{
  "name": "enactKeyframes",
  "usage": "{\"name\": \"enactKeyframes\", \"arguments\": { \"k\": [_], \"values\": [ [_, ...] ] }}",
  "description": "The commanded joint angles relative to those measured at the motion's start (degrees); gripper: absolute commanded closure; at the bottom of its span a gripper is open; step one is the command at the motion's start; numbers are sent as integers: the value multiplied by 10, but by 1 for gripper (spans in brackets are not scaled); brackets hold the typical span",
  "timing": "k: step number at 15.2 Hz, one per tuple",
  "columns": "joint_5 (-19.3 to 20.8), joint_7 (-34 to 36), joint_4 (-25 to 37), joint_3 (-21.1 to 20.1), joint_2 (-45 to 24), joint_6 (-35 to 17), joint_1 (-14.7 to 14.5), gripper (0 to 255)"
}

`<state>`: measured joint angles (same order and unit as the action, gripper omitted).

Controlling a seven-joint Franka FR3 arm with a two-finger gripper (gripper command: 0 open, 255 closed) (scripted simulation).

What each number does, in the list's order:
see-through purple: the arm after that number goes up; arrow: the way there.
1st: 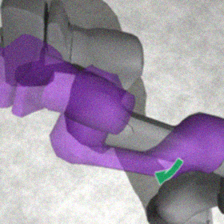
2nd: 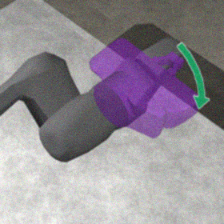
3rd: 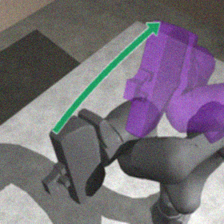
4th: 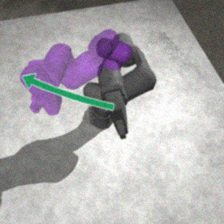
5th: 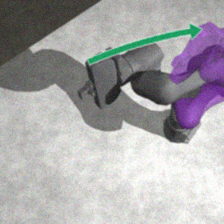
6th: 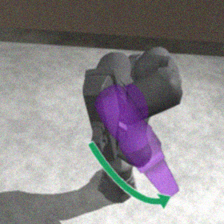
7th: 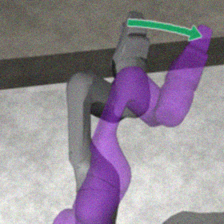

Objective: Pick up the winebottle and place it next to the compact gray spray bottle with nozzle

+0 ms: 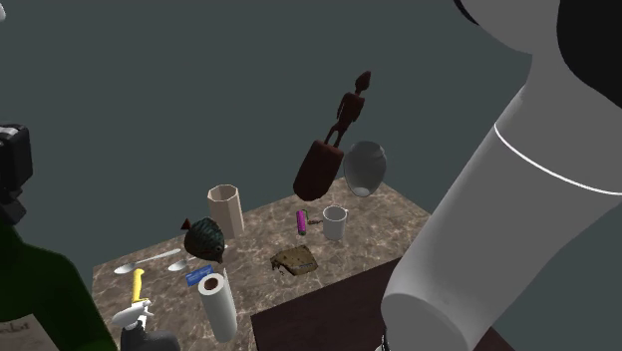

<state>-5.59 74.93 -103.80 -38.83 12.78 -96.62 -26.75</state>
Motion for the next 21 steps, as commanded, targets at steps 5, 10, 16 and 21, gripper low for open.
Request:
{"name": "enactKeyframes", "arguments": {
  "k": [5, 10, 16, 21],
  "values": [
    [-5, -1, -51, -2, 6, -47, -3, 255],
    [-7, -1, -91, -5, 8, -85, -5, 255],
    [-7, 1, -134, -10, 4, -131, -6, 255],
    [-4, 5, -167, -15, -3, -170, -7, 255]
  ]
}}
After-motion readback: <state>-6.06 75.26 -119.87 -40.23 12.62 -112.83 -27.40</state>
